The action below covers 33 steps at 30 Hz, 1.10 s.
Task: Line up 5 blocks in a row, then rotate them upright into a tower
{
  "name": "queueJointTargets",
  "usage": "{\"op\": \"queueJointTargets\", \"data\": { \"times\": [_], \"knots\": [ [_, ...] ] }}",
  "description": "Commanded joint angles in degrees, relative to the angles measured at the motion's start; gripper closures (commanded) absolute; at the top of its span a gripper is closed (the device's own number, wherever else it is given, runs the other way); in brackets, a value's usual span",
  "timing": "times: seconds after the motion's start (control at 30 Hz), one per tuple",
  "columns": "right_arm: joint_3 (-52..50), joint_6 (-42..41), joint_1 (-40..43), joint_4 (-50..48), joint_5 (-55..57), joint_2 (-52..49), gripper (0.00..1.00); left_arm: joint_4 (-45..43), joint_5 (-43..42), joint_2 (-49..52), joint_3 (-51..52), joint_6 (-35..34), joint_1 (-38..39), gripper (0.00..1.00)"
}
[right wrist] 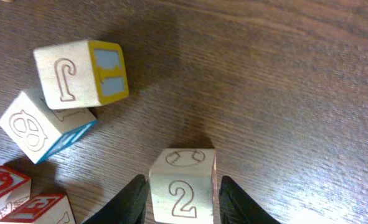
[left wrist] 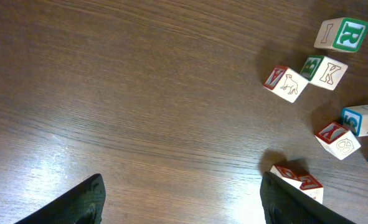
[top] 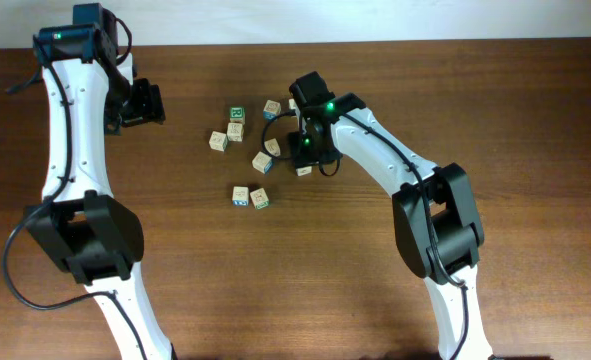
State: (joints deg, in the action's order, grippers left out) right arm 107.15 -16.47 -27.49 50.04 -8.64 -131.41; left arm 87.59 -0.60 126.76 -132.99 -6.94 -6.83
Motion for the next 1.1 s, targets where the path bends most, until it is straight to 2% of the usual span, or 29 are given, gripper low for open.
{"op": "queueJointTargets", "data": {
  "times": [0.0, 0.13, 0.23, 0.43, 0.8, 1.07],
  "knots": [
    [0.2, -2.1, -0.9, 0.8, 1.7, -0.5, 0.65, -0.1, 0.0, 0.3, -1.0, 0.1, 0.1, 0.22],
    [0.2, -2.1, -2.4, 1.3, 1.7, -0.5, 0.67, -0.1, 0.0, 0.3, -1.0, 0.1, 0.1, 0.22],
    [0.2, -4.1, -3.5, 1.9, 2.1, -0.5, 0.73, -0.1, 0.0, 0.3, -1.0, 0.1, 0.1, 0.22],
    [0.1, -8.1, -5.1, 5.2, 2.7, -0.5, 0.73, -0.1, 0.0, 0.3, -1.0, 0.1, 0.1, 0.22],
    [0.1, -12.8, -8.0, 9.1, -4.9, -0.5, 0.73, 0.0, 0.0, 0.3, -1.0, 0.1, 0.1, 0.22],
    [0.1, -12.8, -9.4, 8.3, -6.4, -0.5, 0.73, -0.1, 0.0, 0.3, -1.0, 0.1, 0.1, 0.23]
  ]
}}
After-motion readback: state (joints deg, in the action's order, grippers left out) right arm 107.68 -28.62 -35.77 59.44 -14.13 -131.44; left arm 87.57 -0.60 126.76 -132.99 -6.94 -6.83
